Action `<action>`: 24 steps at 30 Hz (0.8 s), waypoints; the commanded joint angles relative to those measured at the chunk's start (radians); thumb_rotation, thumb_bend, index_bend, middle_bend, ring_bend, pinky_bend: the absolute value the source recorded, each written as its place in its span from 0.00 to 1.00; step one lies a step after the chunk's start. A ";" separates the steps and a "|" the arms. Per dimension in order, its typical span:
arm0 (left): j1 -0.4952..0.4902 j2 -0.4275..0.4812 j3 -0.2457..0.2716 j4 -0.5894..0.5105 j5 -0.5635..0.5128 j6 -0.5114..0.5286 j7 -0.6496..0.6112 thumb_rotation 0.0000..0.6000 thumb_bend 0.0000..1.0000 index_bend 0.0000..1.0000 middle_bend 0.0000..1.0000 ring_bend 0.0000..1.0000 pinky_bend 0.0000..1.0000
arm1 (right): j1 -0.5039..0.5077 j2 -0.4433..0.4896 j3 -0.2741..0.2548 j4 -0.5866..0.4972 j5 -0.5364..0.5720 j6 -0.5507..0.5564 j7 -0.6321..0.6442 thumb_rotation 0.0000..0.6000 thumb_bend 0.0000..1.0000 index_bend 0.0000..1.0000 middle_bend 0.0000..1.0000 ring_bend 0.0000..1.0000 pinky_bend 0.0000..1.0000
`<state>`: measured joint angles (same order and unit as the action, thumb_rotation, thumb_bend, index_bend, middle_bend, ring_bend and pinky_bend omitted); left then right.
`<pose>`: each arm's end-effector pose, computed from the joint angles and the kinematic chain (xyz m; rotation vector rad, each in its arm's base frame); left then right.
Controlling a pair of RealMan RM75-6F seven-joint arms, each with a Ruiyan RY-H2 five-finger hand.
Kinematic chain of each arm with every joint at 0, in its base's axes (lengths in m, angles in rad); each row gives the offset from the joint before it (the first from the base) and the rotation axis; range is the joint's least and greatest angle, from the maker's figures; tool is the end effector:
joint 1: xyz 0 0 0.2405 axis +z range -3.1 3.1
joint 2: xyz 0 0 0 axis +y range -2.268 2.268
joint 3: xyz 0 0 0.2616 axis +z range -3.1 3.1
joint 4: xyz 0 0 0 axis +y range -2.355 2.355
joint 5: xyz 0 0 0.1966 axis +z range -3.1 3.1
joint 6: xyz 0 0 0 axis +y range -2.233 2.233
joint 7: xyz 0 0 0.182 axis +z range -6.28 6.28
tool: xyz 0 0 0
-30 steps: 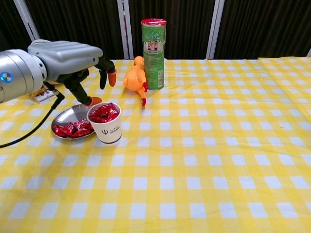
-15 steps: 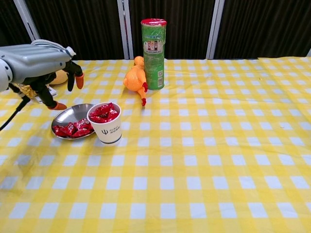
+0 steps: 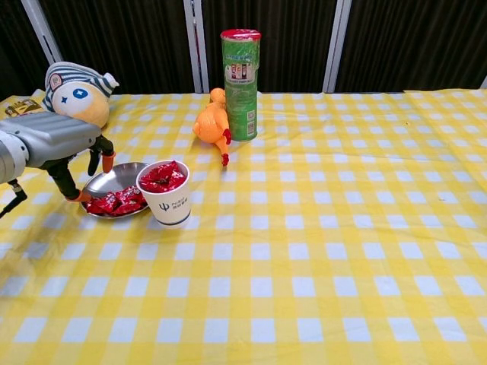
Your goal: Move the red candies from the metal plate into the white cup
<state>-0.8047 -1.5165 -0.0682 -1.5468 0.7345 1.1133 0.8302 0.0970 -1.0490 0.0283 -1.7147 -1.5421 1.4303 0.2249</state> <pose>-0.1875 0.3792 -0.0039 -1.8105 -0.7336 -0.4713 -0.2914 -0.2155 0.1709 1.3758 -1.1404 1.0766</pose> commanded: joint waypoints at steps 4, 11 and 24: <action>-0.017 -0.047 -0.009 0.055 -0.032 -0.026 0.024 1.00 0.27 0.38 0.44 0.84 0.91 | 0.002 0.001 -0.001 0.001 -0.002 -0.003 0.004 1.00 0.39 0.00 0.00 0.00 0.00; -0.028 -0.083 -0.015 0.094 -0.047 -0.045 0.035 1.00 0.27 0.39 0.44 0.84 0.91 | 0.003 0.003 0.000 -0.002 0.003 -0.007 0.007 1.00 0.39 0.00 0.00 0.00 0.00; -0.034 -0.129 -0.015 0.165 -0.054 -0.072 0.034 1.00 0.34 0.41 0.46 0.84 0.91 | 0.002 0.005 -0.001 -0.005 0.003 -0.007 0.005 1.00 0.39 0.00 0.00 0.00 0.00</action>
<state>-0.8383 -1.6430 -0.0836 -1.3860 0.6780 1.0430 0.8655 0.0990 -1.0439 0.0272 -1.7199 -1.5391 1.4230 0.2301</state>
